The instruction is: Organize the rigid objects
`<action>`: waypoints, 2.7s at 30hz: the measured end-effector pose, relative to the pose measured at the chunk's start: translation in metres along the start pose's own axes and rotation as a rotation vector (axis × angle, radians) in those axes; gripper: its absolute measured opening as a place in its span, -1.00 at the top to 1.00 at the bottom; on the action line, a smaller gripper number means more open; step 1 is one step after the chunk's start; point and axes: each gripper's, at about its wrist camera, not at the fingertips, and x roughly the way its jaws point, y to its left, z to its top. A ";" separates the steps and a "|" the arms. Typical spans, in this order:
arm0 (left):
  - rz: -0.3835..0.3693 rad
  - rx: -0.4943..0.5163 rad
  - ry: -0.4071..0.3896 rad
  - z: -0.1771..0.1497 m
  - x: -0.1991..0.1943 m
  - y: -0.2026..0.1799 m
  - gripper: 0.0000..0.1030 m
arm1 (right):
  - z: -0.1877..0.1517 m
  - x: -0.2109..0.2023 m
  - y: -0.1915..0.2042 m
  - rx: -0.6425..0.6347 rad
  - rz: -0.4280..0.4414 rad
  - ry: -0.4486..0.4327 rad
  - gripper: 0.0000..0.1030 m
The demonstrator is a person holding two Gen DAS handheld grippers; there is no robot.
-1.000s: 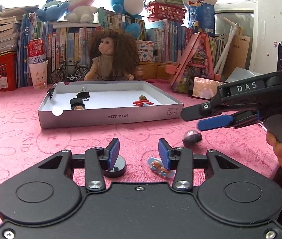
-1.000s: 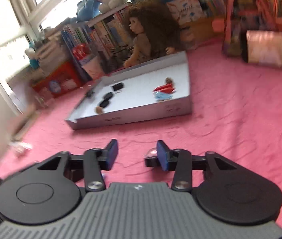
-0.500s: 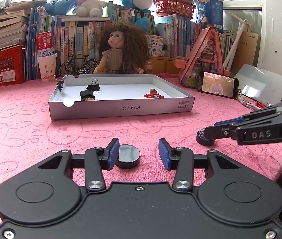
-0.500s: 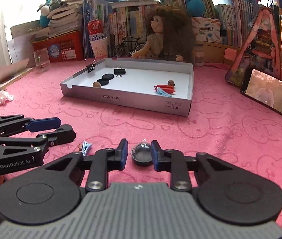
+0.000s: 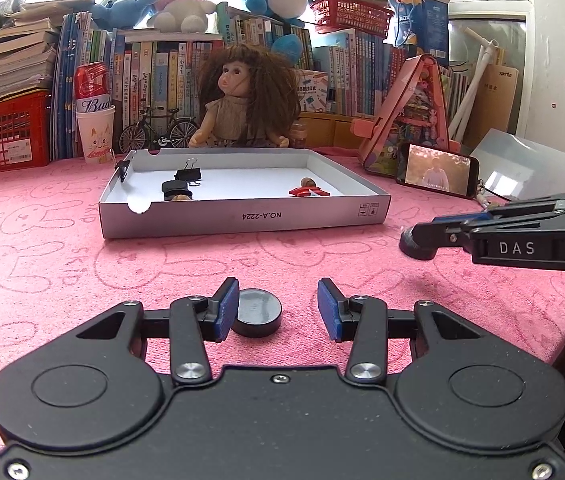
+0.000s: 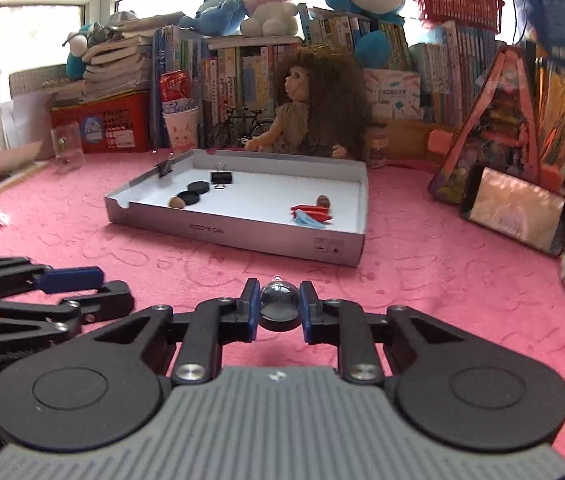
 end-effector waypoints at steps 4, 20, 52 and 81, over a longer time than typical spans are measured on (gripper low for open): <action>-0.055 0.013 -0.012 0.000 -0.003 -0.003 0.25 | -0.001 0.004 -0.008 0.072 0.030 0.020 0.53; -0.147 0.058 -0.015 0.007 0.013 -0.017 0.63 | -0.001 0.003 0.002 0.165 0.212 0.056 0.54; 0.056 0.070 0.049 -0.006 0.005 0.013 0.12 | -0.037 -0.002 0.030 -0.069 0.170 0.047 -0.31; 0.066 0.014 0.021 0.023 0.016 0.013 0.42 | -0.012 0.013 0.008 0.058 -0.011 0.000 0.28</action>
